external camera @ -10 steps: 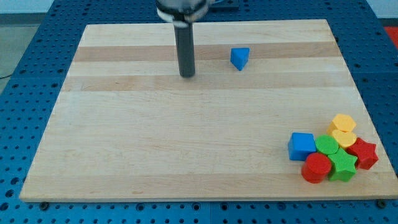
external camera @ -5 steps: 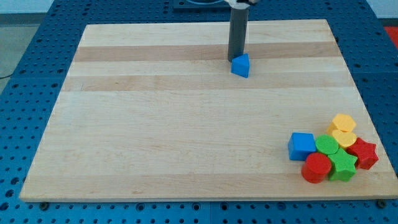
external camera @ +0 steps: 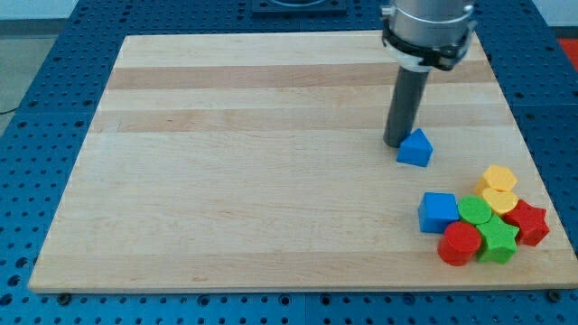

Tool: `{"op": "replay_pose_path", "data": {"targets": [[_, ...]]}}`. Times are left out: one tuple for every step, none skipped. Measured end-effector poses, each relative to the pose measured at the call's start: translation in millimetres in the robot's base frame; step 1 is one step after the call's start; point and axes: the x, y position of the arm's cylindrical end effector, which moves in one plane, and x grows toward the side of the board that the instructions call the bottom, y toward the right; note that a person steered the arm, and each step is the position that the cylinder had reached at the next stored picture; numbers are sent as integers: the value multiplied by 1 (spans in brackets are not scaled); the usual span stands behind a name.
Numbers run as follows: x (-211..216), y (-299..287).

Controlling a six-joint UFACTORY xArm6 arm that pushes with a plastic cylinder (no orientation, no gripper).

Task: Place the triangle to the top of green circle

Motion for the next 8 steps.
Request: {"op": "replay_pose_path", "data": {"targets": [[14,23],[15,44],[23,58],[42,58],[57,58],[63,55],[28,48],[-75,55]]}}
